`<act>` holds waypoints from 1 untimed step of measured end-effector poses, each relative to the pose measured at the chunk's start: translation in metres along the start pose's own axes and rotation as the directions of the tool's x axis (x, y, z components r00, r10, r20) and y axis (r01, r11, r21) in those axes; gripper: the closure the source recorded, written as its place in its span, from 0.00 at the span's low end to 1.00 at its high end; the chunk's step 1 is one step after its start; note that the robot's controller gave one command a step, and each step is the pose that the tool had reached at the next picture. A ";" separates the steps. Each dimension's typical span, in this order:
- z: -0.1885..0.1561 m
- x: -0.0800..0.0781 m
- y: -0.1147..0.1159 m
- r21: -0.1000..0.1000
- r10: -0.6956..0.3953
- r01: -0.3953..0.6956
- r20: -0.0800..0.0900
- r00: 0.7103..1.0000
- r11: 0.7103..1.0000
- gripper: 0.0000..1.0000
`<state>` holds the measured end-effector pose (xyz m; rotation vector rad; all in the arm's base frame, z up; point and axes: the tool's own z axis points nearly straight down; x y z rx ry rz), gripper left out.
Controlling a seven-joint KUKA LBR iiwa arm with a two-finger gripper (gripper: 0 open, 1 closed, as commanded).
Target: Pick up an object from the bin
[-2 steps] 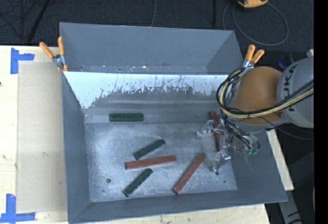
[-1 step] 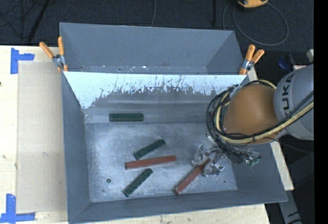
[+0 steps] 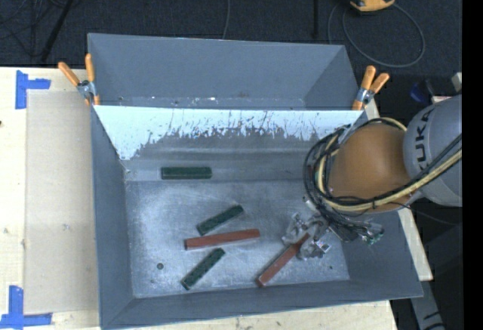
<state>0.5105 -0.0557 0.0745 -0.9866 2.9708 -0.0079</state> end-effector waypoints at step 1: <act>-0.150 -0.013 -0.051 -0.006 0.133 -0.133 -0.008 0.991 0.991 1.00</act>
Offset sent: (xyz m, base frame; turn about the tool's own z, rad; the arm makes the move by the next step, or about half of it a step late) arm 0.0000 0.0000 0.0000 0.0000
